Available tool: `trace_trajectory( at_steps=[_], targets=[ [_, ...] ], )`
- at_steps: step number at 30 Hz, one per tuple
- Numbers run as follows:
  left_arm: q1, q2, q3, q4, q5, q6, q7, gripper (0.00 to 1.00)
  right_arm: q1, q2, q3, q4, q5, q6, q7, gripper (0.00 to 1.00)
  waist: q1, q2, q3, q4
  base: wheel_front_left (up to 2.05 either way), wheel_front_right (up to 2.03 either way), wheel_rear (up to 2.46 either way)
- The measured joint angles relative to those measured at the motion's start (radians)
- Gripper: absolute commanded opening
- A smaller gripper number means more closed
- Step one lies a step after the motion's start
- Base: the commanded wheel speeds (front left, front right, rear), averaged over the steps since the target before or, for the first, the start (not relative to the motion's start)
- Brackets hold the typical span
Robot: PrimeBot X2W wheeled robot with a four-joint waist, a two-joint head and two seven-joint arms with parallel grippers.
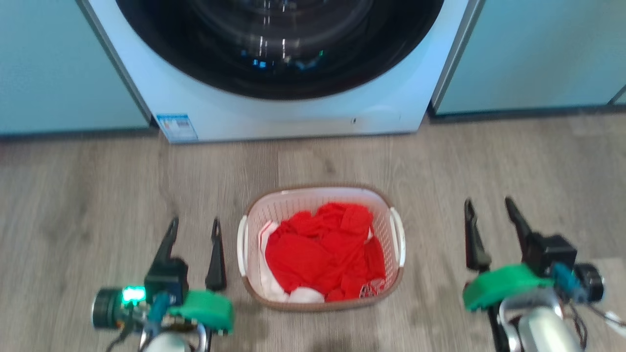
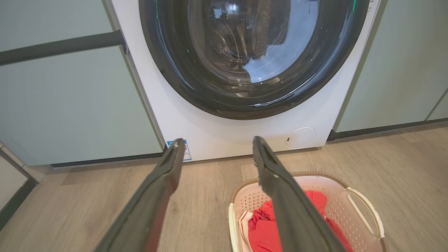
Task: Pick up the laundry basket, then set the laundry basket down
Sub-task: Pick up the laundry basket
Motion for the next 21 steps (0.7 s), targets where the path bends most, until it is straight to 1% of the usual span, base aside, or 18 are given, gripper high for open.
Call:
trace_trajectory(
  at_steps=[5,6,7,14,15,16,21],
  targets=[
    [-0.106,-0.006,0.000,0.034,-0.015,-0.012,0.000,1.00,-0.107,-0.001,-0.016,0.025,-0.016,0.000,0.000,1.00,0.0000,0.0000,0.094,0.006,0.00,0.00,0.00],
    [-0.106,-0.006,0.000,0.034,-0.015,-0.012,0.000,1.00,-0.107,-0.001,-0.016,0.025,-0.016,0.000,0.000,1.00,0.0000,0.0000,0.094,0.006,0.00,0.00,0.00],
    [-0.144,-0.008,0.001,0.054,-0.017,-0.017,0.000,1.00,-0.142,-0.002,-0.019,0.040,-0.018,0.000,0.000,1.00,0.0000,0.0000,0.134,0.008,0.00,0.00,0.00],
    [-0.283,-0.016,0.001,0.155,-0.026,-0.037,0.000,1.00,-0.259,-0.005,-0.041,0.105,-0.026,0.000,0.000,1.00,0.0000,0.0000,0.288,0.010,0.00,0.00,0.00],
    [-0.283,-0.016,0.001,0.155,-0.026,-0.037,0.000,1.00,-0.259,-0.005,-0.041,0.105,-0.026,0.000,0.000,1.00,0.0000,0.0000,0.288,0.010,0.00,0.00,0.00],
    [-0.330,-0.018,0.000,0.184,-0.029,-0.041,0.000,1.00,-0.294,-0.005,-0.047,0.124,-0.030,0.000,0.000,1.00,0.0001,-0.0001,0.333,0.013,0.00,0.00,0.00],
    [-0.422,-0.021,-0.018,0.236,-0.062,-0.041,0.000,1.00,-0.360,-0.006,-0.057,0.168,-0.039,0.000,0.000,1.00,0.0001,0.0000,0.423,0.020,0.00,0.00,0.00]
  ],
)
